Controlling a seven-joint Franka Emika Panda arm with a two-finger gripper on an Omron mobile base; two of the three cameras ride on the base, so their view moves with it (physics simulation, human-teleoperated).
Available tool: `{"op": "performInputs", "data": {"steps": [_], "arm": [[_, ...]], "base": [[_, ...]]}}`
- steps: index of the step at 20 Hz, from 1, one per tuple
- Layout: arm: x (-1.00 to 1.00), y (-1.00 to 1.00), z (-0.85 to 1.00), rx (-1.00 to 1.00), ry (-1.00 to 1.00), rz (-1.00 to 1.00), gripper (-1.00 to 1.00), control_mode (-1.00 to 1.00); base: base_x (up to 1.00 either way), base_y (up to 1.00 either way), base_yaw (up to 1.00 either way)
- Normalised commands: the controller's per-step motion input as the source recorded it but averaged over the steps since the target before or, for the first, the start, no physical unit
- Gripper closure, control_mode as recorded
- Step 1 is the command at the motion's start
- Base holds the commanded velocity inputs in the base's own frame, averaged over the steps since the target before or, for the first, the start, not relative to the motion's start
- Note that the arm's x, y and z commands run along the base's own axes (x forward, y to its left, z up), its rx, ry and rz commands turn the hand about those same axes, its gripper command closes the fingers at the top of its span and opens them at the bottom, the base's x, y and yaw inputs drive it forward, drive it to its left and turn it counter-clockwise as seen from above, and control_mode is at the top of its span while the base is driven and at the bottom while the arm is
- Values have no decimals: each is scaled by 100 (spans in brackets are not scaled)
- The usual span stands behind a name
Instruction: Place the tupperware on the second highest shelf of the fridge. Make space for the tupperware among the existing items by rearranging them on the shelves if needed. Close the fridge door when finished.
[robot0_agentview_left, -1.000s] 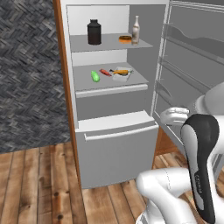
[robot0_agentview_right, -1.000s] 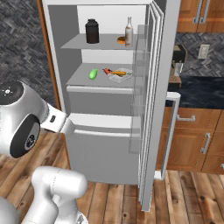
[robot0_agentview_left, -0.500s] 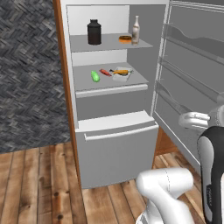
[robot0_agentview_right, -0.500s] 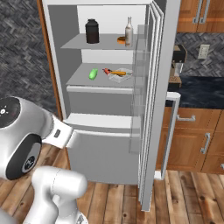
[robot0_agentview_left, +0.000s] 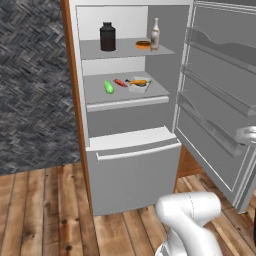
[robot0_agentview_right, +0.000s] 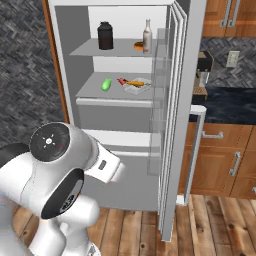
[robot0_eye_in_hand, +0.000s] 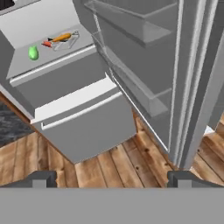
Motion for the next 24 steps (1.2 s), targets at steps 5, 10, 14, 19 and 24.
{"op": "performInputs", "data": {"steps": [5, 10, 14, 19, 24], "arm": [[0, -100, 0, 14, 0, 0, -100, -100], [4, -86, -6, 25, -1, -1, -100, -100], [17, -75, -26, 34, -7, -6, -100, -100], [32, -59, -35, 33, -4, -12, -100, -100], [33, -59, -47, 29, 0, -17, -100, -100]], "base": [[0, 0, 0], [0, 0, 0], [0, 0, 0], [0, 0, 0], [0, 0, 0]]}}
